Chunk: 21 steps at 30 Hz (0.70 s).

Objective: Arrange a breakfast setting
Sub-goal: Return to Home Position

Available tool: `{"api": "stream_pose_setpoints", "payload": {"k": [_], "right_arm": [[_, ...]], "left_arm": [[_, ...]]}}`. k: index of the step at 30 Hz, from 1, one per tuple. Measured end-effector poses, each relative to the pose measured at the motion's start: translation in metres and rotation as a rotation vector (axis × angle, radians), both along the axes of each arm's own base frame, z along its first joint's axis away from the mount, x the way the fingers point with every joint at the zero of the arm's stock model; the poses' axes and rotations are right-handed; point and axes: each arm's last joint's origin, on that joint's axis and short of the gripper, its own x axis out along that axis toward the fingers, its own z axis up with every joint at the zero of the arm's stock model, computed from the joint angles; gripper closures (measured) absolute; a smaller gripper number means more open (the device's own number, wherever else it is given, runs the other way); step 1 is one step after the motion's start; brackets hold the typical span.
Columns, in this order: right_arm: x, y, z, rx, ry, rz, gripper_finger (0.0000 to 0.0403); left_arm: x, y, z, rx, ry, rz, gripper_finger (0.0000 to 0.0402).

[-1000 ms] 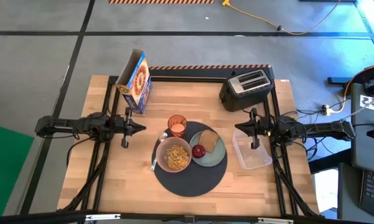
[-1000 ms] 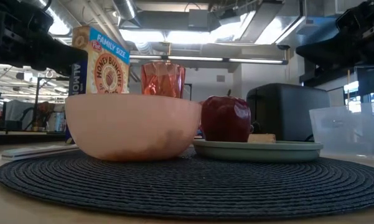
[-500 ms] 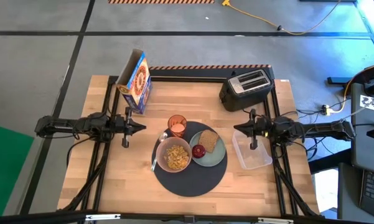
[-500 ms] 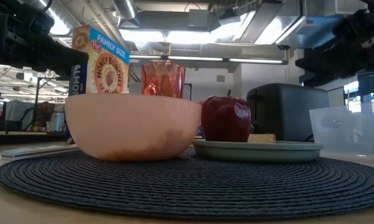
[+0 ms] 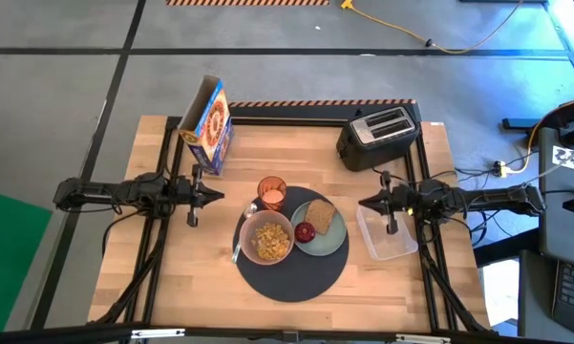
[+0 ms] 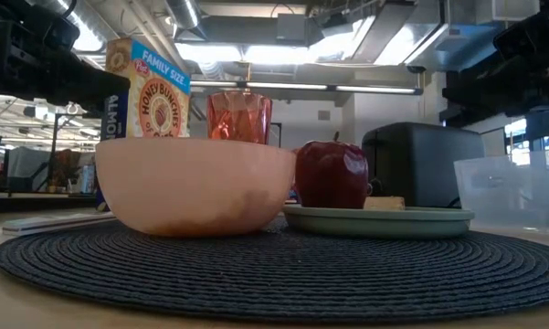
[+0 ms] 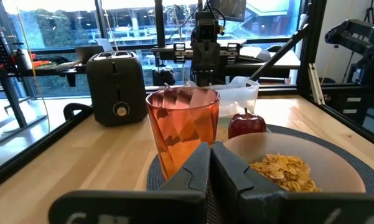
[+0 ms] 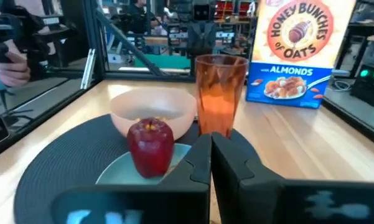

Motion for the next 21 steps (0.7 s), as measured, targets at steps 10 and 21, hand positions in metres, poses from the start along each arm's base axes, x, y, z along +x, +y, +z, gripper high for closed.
{"api": "stream_pose_setpoints", "payload": {"k": [10,21], "right_arm": [[0.000,-0.002,0.012,0.037,-0.123,-0.082,0.0402],[-0.005,-0.003,0.014,-0.001,-0.147,-0.082,0.0402]], "left_arm": [[0.000,0.000,0.000,0.000,0.000,0.000,0.0401],[0.000,0.000,0.000,0.024,0.002,-0.001,0.0401]]}}
